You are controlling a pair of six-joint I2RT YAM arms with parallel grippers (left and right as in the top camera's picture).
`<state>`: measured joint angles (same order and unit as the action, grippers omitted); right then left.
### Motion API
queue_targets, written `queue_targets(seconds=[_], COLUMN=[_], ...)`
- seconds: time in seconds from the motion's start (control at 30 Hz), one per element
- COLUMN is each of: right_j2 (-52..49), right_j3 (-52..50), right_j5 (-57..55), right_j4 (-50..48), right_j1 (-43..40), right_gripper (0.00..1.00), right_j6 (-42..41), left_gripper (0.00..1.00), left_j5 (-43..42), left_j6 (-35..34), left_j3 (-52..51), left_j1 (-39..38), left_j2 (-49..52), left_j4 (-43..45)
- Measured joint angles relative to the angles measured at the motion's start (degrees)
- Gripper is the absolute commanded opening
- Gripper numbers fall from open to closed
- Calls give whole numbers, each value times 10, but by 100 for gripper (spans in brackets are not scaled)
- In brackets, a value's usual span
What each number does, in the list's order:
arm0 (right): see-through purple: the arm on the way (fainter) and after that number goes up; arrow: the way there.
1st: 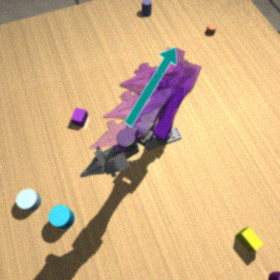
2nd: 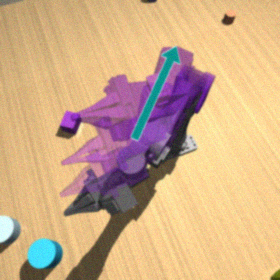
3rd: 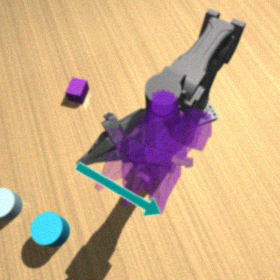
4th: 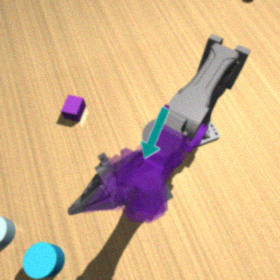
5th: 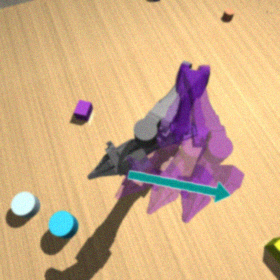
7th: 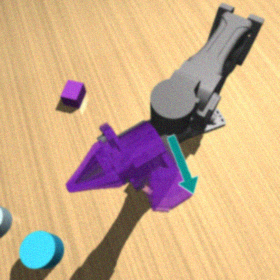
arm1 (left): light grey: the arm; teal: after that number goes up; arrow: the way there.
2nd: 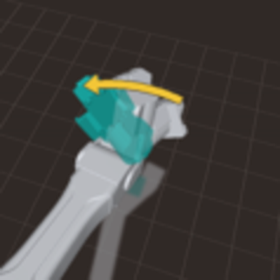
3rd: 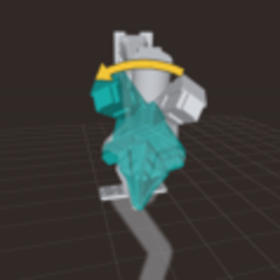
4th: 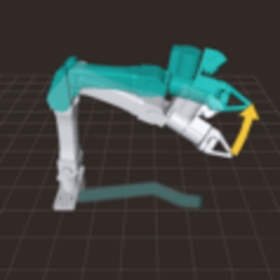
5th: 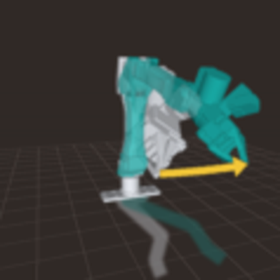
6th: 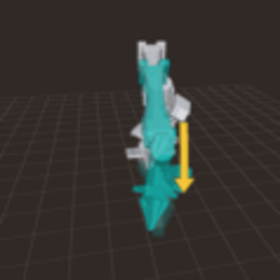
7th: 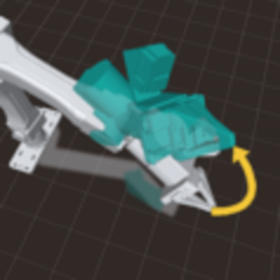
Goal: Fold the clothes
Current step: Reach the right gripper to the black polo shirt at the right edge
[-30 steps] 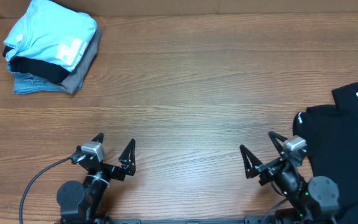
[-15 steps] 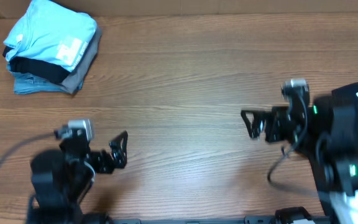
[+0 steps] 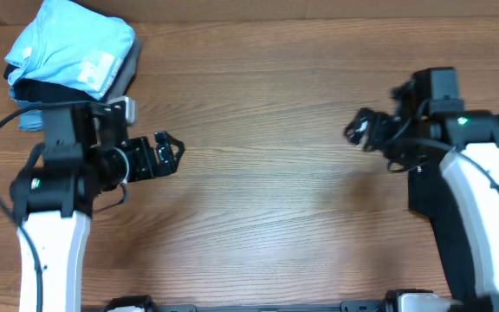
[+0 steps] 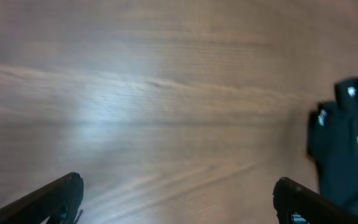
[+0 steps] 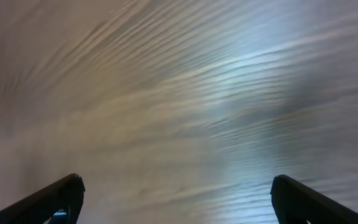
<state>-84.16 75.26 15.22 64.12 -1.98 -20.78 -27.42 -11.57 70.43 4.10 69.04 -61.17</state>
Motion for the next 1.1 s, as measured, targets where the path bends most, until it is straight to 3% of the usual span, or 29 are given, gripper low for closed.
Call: queue_targets(seconds=[0.23, 0.57, 0.83, 1.1], right_j2=[-31, -127, -249, -263], right_j3=[0, 4, 4, 4], right_j5=[-67, -193, -224, -232], right_j4=[-14, -30, -38, -27], right_j1=[-101, -127, -144, -156], right_gripper=[100, 99, 90, 52], right_j6=[-17, -66, -101, -118], left_gripper=[100, 100, 100, 100], left_j5=[-11, -9, 7, 17], left_j6=[0, 1, 9, 18], left_j3=[0, 0, 0, 0], left_j1=[0, 0, 0, 0], left_j2=[57, 64, 64, 64], left_j4=[-13, -40, -72, -77])
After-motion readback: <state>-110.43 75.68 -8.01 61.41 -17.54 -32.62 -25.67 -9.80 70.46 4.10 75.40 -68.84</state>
